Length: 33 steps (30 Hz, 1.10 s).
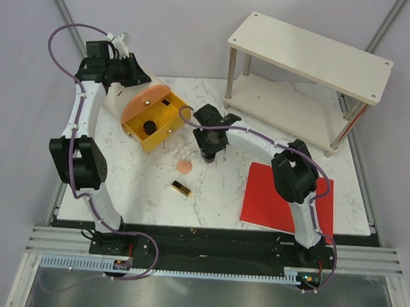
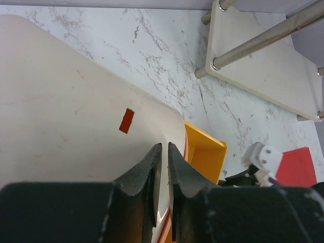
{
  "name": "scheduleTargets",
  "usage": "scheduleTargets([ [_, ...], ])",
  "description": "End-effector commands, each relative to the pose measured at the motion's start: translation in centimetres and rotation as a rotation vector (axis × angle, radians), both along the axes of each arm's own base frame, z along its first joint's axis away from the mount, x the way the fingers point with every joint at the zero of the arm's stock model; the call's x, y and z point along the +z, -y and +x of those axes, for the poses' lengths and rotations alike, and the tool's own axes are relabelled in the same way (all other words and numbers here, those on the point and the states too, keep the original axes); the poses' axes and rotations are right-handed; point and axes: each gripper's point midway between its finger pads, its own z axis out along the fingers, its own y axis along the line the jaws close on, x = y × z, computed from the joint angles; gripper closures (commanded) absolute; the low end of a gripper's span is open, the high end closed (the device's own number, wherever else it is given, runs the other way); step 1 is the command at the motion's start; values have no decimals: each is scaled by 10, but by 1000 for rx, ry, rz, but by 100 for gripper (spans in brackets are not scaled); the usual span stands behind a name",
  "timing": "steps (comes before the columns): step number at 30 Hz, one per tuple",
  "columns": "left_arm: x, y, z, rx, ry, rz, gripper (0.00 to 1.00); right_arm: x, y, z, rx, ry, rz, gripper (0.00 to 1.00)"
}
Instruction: Organize the makeup
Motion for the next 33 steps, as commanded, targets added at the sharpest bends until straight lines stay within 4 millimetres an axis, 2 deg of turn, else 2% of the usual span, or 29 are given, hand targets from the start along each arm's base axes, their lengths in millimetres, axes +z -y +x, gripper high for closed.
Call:
scheduleTargets([
  [1, -100, -17, -43, 67, -390, 47, 80, 93, -4, 23, -48, 151, 164, 87],
  [3, -100, -17, -43, 66, -390, 44, 80, 114, -7, 29, -53, 180, 206, 87],
  [4, -99, -16, -42, 64, -387, 44, 80, 134, -12, 37, -54, 214, 244, 87],
  [6, -98, -16, -42, 65, -388, 41, 80, 154, -19, 44, -56, 238, 293, 86],
  [7, -99, -16, -42, 65, -388, 41, 80, 178, -25, 51, -58, 277, 337, 87],
  [9, -98, -16, -42, 63, -388, 39, 80, 188, -36, 58, -56, 288, 378, 86],
  [10, -98, -17, -42, 66, -388, 39, 80, 209, -43, 63, -50, 319, 423, 86],
  [11, -98, -16, -42, 65, -388, 39, 80, 203, -48, 69, -56, 314, 423, 86],
  [13, -98, -16, -42, 66, -387, 40, 80, 220, -64, 72, -28, 319, 502, 86],
  [14, -98, -16, -43, 66, -387, 40, 80, 217, -72, 76, -20, 315, 517, 86],
  [16, -98, -16, -42, 66, -387, 40, 80, 229, -84, 81, -17, 334, 588, 86],
  [17, -98, -16, -42, 66, -385, 41, 80, 228, -90, 84, -15, 331, 608, 86],
  [19, -98, -16, -43, 66, -387, 40, 80, 236, -99, 89, -20, 347, 658, 86],
  [20, -97, -16, -43, 66, -387, 40, 80, 229, -104, 93, -20, 336, 662, 86],
  [22, -98, -16, -43, 67, -386, 44, 80, 228, -113, 94, -15, 316, 699, 86],
  [23, -98, -17, -43, 68, -387, 45, 80, 217, -117, 96, -18, 298, 697, 85],
  [29, -97, -18, -44, 75, -386, 51, 80, 194, -139, 94, 6, 258, 747, 82],
  [31, -97, -18, -44, 75, -382, 54, 80, 197, -144, 96, 6, 266, 762, 78],
  [32, -97, -18, -44, 76, -385, 55, 80, 191, -145, 97, 1, 256, 760, 76],
  [33, -97, -19, -44, 77, -382, 56, 80, 191, -146, 98, -2, 256, 762, 71],
])
